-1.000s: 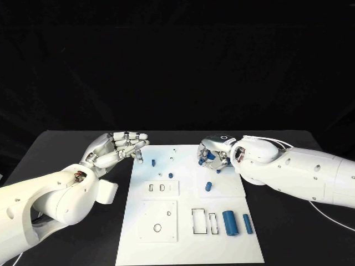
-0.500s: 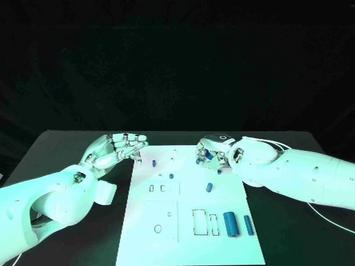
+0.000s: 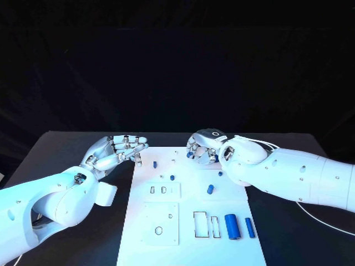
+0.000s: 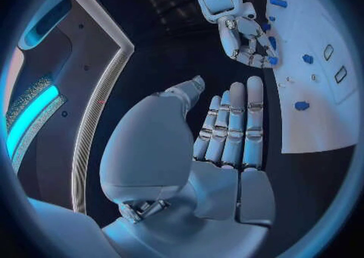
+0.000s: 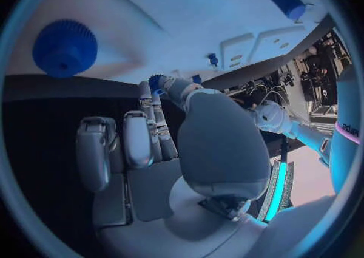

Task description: Assemble the parts on the task board

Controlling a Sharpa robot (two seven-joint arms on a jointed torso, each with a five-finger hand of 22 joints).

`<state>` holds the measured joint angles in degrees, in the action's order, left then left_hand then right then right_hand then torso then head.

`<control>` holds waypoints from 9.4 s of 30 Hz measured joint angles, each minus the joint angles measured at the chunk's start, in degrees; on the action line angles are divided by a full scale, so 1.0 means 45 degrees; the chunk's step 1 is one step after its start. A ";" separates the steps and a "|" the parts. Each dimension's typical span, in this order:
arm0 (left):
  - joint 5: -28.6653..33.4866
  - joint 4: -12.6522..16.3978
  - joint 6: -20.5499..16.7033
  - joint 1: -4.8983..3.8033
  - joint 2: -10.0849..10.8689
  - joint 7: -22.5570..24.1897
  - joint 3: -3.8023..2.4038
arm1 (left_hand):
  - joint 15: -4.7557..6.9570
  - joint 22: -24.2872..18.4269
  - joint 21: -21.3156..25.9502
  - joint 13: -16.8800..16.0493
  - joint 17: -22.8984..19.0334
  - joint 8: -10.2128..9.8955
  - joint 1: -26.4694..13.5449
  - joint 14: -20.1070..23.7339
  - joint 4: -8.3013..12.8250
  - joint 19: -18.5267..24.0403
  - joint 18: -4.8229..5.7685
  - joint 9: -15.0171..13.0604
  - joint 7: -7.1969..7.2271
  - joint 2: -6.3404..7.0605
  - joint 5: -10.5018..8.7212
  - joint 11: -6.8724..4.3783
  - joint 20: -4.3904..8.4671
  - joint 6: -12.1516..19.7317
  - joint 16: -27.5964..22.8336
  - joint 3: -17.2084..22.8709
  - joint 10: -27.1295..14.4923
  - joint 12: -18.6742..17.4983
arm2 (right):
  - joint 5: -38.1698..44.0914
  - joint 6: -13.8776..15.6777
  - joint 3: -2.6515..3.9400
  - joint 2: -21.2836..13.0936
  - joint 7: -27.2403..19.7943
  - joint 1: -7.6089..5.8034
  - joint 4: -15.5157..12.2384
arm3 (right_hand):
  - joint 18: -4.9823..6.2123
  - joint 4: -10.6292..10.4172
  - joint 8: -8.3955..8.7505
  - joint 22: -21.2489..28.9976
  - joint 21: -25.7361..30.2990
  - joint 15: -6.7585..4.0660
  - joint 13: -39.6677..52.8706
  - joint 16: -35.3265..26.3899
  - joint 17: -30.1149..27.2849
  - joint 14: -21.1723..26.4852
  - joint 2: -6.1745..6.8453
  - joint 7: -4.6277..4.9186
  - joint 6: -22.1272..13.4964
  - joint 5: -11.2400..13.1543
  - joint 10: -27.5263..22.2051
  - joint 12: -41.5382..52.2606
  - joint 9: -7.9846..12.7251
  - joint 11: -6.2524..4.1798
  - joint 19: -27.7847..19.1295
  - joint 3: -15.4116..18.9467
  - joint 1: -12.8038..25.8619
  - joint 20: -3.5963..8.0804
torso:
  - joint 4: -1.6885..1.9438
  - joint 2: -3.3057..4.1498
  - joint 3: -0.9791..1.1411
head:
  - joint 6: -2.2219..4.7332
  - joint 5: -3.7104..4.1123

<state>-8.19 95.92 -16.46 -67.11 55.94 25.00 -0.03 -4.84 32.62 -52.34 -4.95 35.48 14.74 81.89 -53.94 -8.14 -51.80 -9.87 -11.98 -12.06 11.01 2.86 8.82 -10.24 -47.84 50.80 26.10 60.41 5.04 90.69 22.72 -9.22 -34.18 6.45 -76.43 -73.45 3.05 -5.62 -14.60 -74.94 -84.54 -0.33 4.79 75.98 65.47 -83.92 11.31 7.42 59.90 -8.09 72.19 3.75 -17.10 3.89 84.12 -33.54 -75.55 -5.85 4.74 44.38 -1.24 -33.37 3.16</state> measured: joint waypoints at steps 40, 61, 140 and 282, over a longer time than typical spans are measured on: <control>0.0016 -0.0027 0.0031 -0.0110 -0.0078 -0.0108 0.0000 | 0.0000 0.0025 -0.0042 0.0001 -0.0012 0.0000 0.0000 0.0000 0.0000 0.0047 0.0028 0.0000 0.0000 0.0000 0.0000 -0.0001 0.0047 0.0000 0.0000 -0.0001 0.0000 0.0000 | 0.0115 0.0522 0.0029 0.1769 0.0846 0.0095 0.1680 | 0.0000 0.0002 -0.0045 0.0003 0.0001 0.0001 -0.0006 0.0043 -0.0033 0.0001 0.0004 0.0011 -0.0057 -0.0054 -0.0002 0.0000 -0.0082 0.0002 -0.0001 0.0004 0.0000 0.0000 | 0.0101 0.0095 -0.0068 | -0.0138 -0.0111; 0.0020 -0.0041 0.0032 -0.0134 -0.0085 -0.0131 0.0000 | 0.0000 0.0046 -0.0101 0.0002 -0.0021 0.0000 0.0000 0.0000 0.0001 0.0093 0.0031 -0.0005 -0.0048 0.0000 0.0000 -0.0048 -0.0001 0.0048 0.0000 -0.0002 -0.0047 0.0001 | 0.0090 0.0274 0.0022 0.2052 0.0832 0.0123 0.1998 | 0.0000 -0.0033 -0.0025 0.0007 0.0077 0.0002 -0.0007 0.0042 -0.0235 0.0001 0.0058 0.0029 -0.0080 -0.0047 -0.0003 0.0000 -0.0172 0.0003 -0.0001 -0.0031 0.0052 0.0000 | 0.0133 0.0125 -0.0079 | -0.0101 -0.0106; 0.0131 -0.0295 0.0205 -0.0147 0.0026 -0.0228 0.0004 | 0.0000 0.0088 -0.0181 0.0002 -0.0042 -0.0001 0.0000 0.0000 0.0036 0.0092 0.0035 -0.0020 -0.0048 0.0000 -0.0001 -0.0003 -0.0001 0.0048 -0.0001 0.0034 -0.0090 0.0001 | -0.4305 -0.1210 0.0153 -0.1614 0.0927 -0.0129 0.0274 | -0.0595 -0.2439 -0.0253 0.0002 -0.1169 0.0146 0.9352 0.2852 0.2106 -0.0045 -0.0418 0.0495 -0.2723 -0.0364 0.2647 1.3368 -0.0805 0.0157 -0.0003 0.6418 -0.2019 -0.0049 | -0.0286 -0.0072 0.0083 | -0.0292 -0.0254; 0.0141 -0.0476 0.0262 -0.0147 -0.0150 -0.0302 0.0004 | 0.0000 0.0200 -0.0377 0.0002 -0.0091 0.0000 0.0000 0.0000 0.0033 0.0183 0.0036 -0.0047 -0.0047 0.0000 0.0000 -0.0003 -0.0002 0.0047 0.0050 0.0175 -0.0089 0.0001 | -0.0033 0.0331 -0.0008 0.1667 0.1370 0.0731 0.0573 | -0.0590 -0.2474 0.0947 -0.0002 -0.1157 0.0120 1.5585 0.2951 0.2098 0.0022 -0.0550 0.0392 -0.1888 -0.1291 0.2633 1.9118 -0.0429 0.0094 -0.0025 0.3820 0.2364 -0.0071 | -0.0286 -0.0059 0.0117 | -0.0487 -0.0616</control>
<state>-7.56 93.78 -15.28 -67.77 55.27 23.64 -0.01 -4.84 33.52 -54.03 -4.94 35.06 14.74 81.88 -53.94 -7.99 -50.98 -9.71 -12.19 -12.28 11.01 2.86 8.81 -10.25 -47.63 51.02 26.89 60.01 5.04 90.54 24.21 -9.26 -26.68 12.61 -73.14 -70.87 0.39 -16.75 -10.34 -74.95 -89.75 0.20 74.92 89.26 74.91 -83.82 8.83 9.18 51.41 -13.90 84.04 89.78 -19.03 4.31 84.00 -16.35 -64.91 -6.17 3.45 44.12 -0.71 -35.56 0.39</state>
